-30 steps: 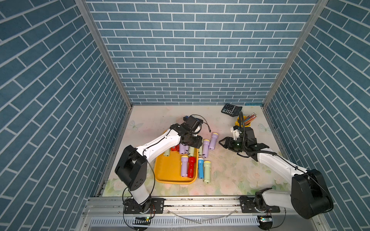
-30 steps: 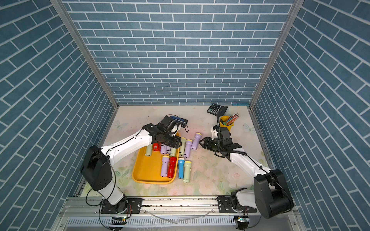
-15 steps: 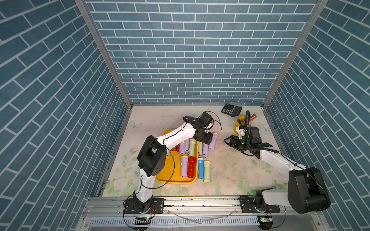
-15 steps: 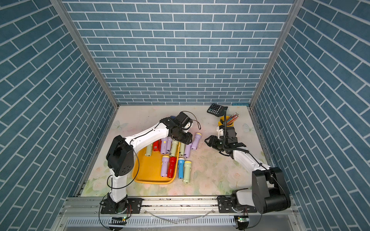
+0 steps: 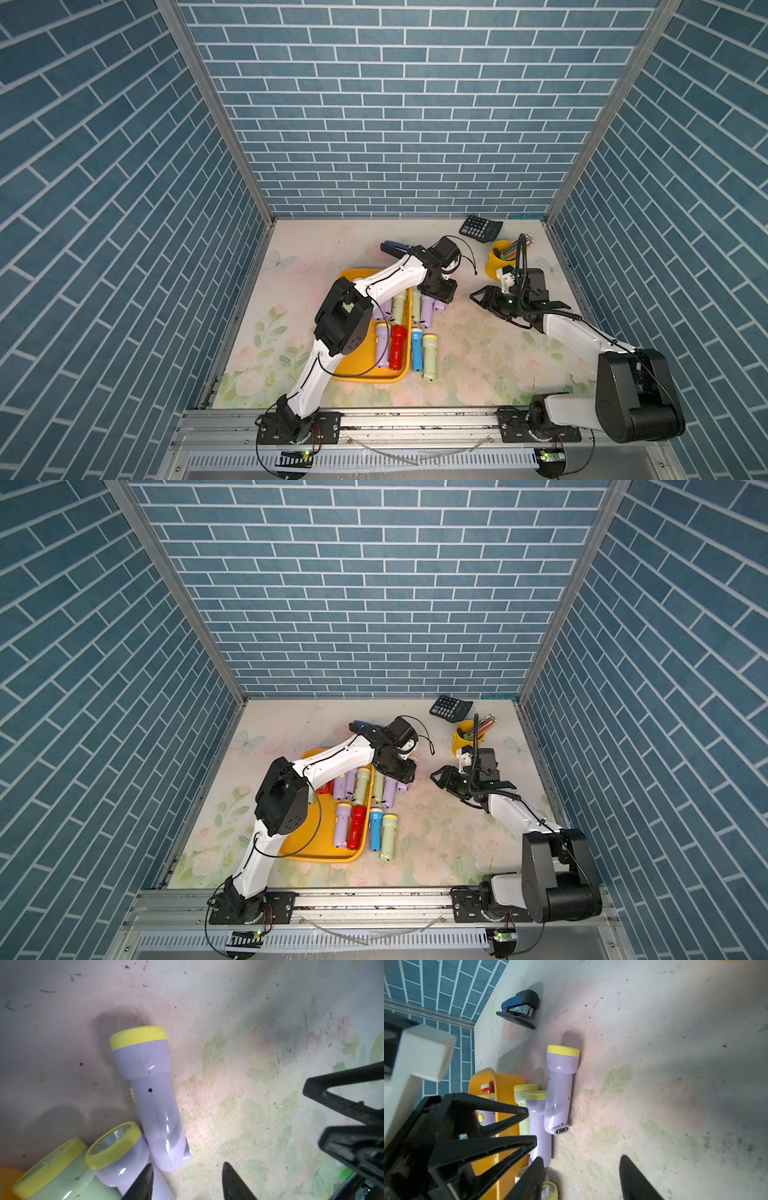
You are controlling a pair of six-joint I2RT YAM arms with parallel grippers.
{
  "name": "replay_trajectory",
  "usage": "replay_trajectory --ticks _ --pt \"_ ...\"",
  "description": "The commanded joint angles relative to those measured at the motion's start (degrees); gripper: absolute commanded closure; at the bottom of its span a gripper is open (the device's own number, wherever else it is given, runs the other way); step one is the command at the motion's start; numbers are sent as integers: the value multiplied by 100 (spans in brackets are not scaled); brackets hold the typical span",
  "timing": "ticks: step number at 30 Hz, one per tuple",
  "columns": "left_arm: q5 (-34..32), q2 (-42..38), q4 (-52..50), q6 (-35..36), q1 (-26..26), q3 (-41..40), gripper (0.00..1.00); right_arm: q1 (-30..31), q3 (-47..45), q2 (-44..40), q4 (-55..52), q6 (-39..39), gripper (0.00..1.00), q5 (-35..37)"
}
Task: Put the flashlights into the storage boxes
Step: Pick up the flashlight from the center of the board.
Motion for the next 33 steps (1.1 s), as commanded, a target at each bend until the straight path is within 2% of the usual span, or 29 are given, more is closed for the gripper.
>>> replay_trajectory --ticks 1,15,29,33 --pt "-48 167 -244 12 -26 153 46 -88 -171 -217 -29 -246 41 -125" --pt "-86 497 -114 -32 -52 255 48 -271 -313 -337 -34 -255 41 -248" --pt "-368 996 -371 53 -192 786 49 -457 -540 -619 -220 -281 41 -283" --pt "-544 1206 -570 142 -262 1038 53 -486 -585 -746 -303 -290 41 -262"
